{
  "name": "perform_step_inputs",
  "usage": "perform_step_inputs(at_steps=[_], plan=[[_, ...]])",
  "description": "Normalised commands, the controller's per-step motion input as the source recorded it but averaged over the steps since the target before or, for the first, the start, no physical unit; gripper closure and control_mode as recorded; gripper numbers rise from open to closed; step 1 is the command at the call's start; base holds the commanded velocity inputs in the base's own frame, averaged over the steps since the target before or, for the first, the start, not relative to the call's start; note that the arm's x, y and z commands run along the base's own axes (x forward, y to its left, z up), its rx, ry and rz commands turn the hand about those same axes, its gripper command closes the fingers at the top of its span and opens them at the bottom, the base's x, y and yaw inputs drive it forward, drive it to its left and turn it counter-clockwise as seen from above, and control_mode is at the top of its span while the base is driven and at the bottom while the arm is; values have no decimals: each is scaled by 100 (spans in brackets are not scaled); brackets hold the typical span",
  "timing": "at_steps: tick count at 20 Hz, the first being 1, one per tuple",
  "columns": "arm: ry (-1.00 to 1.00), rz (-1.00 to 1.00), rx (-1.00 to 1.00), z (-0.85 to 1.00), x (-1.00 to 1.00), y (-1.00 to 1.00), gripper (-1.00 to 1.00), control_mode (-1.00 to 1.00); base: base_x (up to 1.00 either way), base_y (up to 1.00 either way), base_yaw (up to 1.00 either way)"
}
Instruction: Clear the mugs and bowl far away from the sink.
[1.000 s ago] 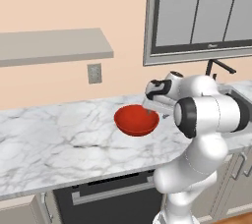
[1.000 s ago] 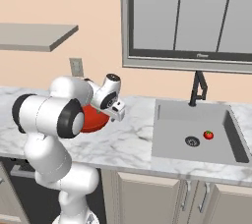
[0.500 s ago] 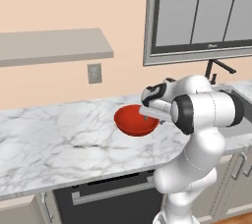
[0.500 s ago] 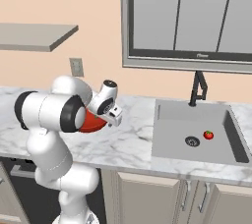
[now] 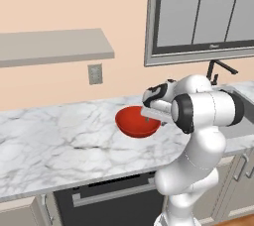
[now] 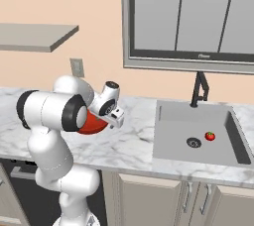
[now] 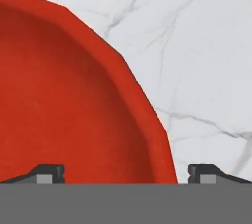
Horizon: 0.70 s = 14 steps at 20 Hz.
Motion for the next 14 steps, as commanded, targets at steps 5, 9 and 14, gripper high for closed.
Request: perform_step_inputs(at_steps=[5, 9, 14], plan=[[0, 0, 0, 0, 0, 9, 100, -100, 0, 0, 0], [-1, 0, 0, 0, 0, 0, 100, -100, 0, 0, 0], [0, 0, 0, 0, 0, 0, 100, -100, 0, 0, 0]])
